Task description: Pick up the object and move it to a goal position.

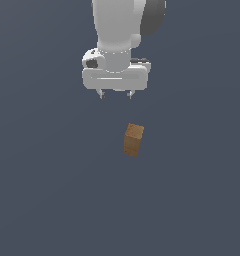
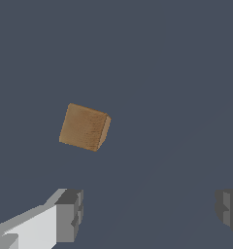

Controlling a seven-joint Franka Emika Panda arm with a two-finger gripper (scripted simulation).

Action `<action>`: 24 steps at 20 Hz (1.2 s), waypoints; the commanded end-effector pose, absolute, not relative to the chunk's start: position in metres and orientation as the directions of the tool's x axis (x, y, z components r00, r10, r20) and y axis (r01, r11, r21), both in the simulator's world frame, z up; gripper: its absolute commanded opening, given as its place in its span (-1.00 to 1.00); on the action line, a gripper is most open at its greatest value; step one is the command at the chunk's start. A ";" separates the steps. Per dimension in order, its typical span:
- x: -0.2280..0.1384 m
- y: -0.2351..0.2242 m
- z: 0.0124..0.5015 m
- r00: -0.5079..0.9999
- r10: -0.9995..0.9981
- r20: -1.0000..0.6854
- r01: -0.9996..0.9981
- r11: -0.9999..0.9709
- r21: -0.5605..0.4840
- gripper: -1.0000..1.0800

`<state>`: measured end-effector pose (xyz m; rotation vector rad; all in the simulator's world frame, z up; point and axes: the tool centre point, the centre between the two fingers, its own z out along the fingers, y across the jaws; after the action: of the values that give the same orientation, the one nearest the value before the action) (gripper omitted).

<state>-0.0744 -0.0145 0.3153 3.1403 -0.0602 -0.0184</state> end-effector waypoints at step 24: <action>-0.033 0.057 0.200 0.955 -0.298 0.000 -0.298 -0.955 0.001 0.92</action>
<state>-0.0345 0.0544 0.2045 3.1069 -0.4546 -0.0031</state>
